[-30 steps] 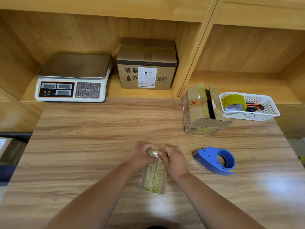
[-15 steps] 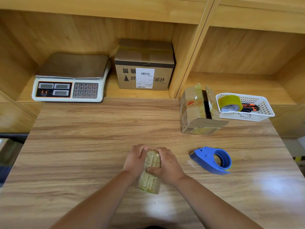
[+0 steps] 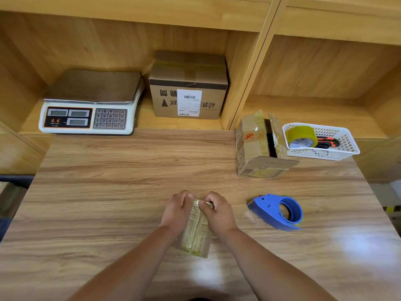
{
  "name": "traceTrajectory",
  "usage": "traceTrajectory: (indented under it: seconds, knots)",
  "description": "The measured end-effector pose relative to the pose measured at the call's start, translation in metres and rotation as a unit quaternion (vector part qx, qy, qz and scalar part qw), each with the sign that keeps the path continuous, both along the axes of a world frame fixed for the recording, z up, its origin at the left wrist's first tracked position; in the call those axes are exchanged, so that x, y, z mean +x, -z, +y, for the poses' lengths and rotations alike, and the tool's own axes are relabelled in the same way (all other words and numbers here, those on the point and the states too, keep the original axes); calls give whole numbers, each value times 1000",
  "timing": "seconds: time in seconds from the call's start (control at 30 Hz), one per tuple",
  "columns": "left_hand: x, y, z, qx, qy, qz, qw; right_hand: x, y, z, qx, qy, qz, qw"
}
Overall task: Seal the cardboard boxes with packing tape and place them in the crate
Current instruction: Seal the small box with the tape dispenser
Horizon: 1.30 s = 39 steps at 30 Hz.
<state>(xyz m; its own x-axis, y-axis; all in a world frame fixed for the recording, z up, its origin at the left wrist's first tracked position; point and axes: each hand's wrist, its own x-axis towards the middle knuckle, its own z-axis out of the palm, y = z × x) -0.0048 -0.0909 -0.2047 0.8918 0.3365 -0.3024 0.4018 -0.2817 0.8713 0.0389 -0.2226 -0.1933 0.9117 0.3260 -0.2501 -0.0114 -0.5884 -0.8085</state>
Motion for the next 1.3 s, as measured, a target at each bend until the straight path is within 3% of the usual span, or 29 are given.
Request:
traceTrajectory:
  seconds: [0.2, 0.33, 0.7, 1.0, 1.13, 1.3]
  knots:
    - [3, -2, 3, 14, 9, 23, 1000, 9, -6, 5, 13, 27, 58, 998]
    - [4, -3, 5, 39, 33, 20, 998, 13, -14, 11, -89, -3, 22, 996]
    - [2, -19, 7, 123, 52, 50, 990, 4, -21, 11, -111, -19, -10, 994]
    - [-31, -28, 20, 239, 10, 7, 971, -26, -12, -7, -100, 146, -23, 984]
    - [-40, -17, 7, 157, -17, 57, 986, -31, -13, -3, -79, 142, -5, 987]
    - [-39, -14, -9, 52, -112, 45, 991, -34, -16, 13, -160, 122, 34, 979]
